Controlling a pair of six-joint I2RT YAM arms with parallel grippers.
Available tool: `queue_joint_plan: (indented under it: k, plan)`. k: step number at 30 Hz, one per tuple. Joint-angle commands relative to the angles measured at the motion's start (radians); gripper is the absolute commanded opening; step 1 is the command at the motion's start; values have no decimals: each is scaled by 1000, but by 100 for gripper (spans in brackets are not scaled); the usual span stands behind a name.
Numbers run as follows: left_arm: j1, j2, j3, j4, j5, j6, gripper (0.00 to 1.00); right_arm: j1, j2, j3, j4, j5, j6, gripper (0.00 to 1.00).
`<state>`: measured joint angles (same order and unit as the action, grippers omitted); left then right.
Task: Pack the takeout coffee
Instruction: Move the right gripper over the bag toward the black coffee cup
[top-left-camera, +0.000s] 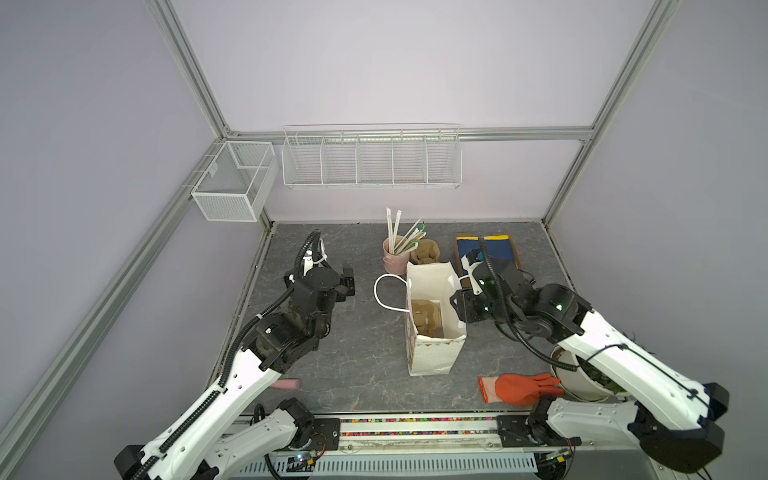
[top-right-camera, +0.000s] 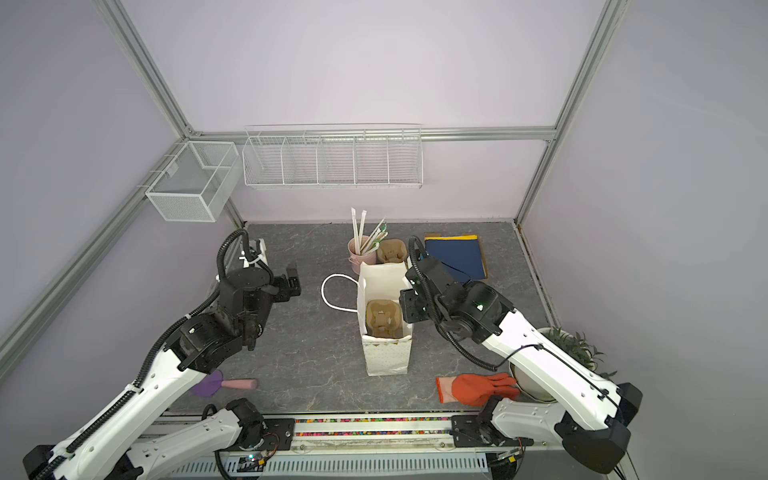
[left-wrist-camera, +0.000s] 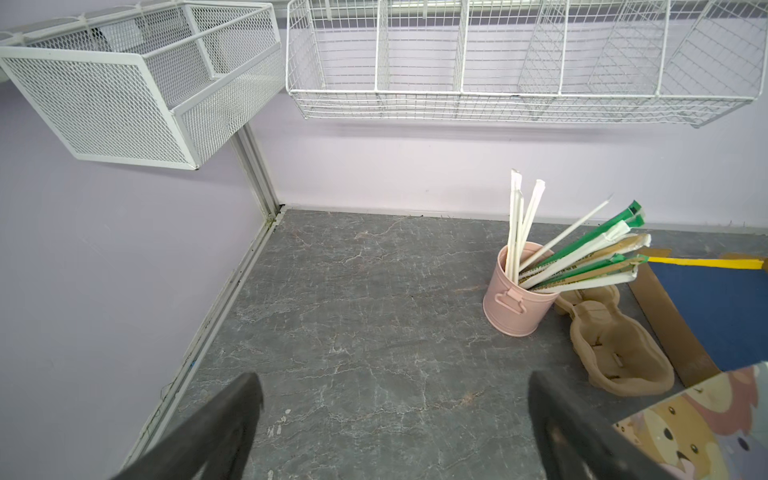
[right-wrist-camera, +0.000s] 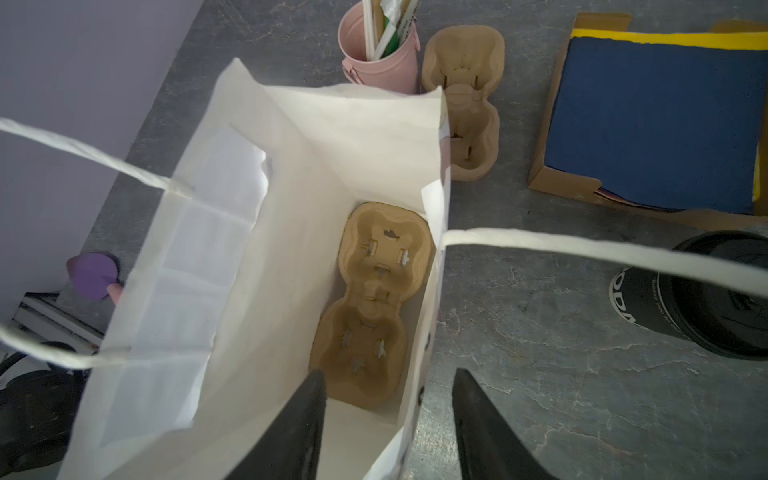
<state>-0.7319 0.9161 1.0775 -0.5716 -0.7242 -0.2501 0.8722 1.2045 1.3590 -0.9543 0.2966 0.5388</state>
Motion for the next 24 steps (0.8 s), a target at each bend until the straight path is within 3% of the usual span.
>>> queue_joint_plan:
  k: [1,6,11,24]
  plan:
    - [6,-17,-11,19,6,-8,100,4,30,35,-50,67,-3,45]
    - [8,-8,-6,15,1,-3,100,-2,92,65,-61,93,-12,32]
    - [12,2,-6,13,2,-4,100,-26,128,71,-26,89,-18,8]
    - [19,13,-5,7,5,-4,100,-84,213,104,83,80,-60,7]
